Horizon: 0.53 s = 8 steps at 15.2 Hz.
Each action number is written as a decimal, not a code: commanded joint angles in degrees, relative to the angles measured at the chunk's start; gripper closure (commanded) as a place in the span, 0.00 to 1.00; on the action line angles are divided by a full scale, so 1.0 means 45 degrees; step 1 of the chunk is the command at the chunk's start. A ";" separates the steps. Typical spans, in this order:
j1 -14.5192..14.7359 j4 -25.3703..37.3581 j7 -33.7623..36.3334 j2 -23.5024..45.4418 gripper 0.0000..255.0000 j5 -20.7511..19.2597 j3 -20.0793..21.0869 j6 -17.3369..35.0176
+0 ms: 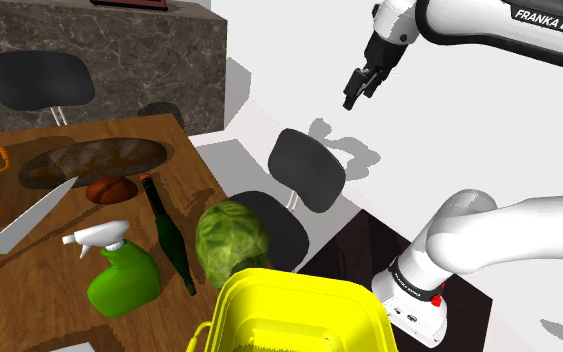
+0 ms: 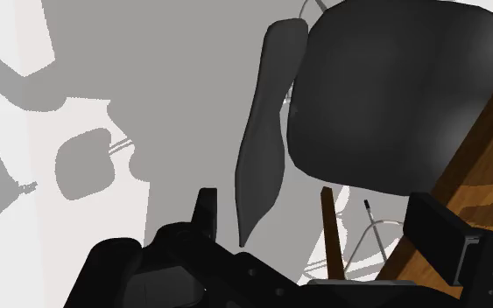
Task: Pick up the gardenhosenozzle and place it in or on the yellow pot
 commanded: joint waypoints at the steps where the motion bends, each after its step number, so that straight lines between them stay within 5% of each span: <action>1: 0.0000 0.0000 0.0000 0.0000 0.00 0.0000 0.0000 0.0000; 8: 0.0379 -0.0454 0.2035 0.1372 0.00 0.1025 0.1433 0.1288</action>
